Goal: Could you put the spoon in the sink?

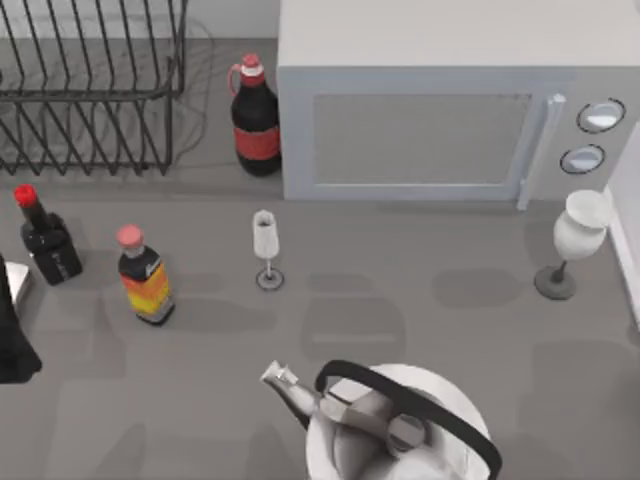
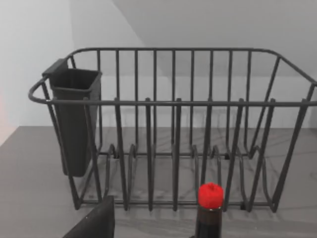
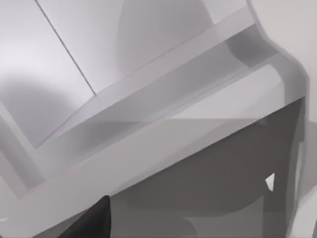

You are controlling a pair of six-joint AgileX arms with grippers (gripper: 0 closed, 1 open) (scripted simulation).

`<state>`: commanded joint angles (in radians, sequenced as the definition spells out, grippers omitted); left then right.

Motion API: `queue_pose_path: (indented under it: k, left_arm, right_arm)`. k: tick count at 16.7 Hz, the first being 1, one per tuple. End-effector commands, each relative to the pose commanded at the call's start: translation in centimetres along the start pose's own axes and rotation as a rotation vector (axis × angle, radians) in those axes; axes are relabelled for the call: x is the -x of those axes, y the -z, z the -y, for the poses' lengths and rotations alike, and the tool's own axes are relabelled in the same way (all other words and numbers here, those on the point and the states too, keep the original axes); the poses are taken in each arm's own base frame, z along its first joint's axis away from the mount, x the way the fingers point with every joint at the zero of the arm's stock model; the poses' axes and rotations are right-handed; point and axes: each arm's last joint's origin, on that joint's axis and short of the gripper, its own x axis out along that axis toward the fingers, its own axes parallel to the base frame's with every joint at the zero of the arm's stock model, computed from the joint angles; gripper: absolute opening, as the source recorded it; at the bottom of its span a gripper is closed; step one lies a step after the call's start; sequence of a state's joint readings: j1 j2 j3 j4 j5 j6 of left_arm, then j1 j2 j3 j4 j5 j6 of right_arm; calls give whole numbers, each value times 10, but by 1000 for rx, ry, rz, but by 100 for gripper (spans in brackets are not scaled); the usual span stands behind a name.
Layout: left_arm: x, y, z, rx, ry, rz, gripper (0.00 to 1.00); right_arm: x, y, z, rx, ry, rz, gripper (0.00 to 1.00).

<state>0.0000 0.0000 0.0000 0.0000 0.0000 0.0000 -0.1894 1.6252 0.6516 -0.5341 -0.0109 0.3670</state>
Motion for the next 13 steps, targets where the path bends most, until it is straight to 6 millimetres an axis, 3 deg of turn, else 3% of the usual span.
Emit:
queue_pose_path:
  k: [1, 4, 7, 10, 13]
  left_arm:
    - [0, 0, 0, 0, 0, 0, 100]
    - [0, 0, 0, 0, 0, 0, 100]
    - [0, 0, 0, 0, 0, 0, 100]
    - [0, 0, 0, 0, 0, 0, 100]
    - [0, 0, 0, 0, 0, 0, 100]
  right_arm:
    - [20, -9, -4, 12, -23, 71, 0]
    - [29, -17, -11, 24, -38, 122, 0]
    - [58, -28, -26, 69, -60, 195, 0]
    - [88, -29, -32, 99, -56, 190, 0]
    - [109, -22, -23, 76, -34, 121, 0]
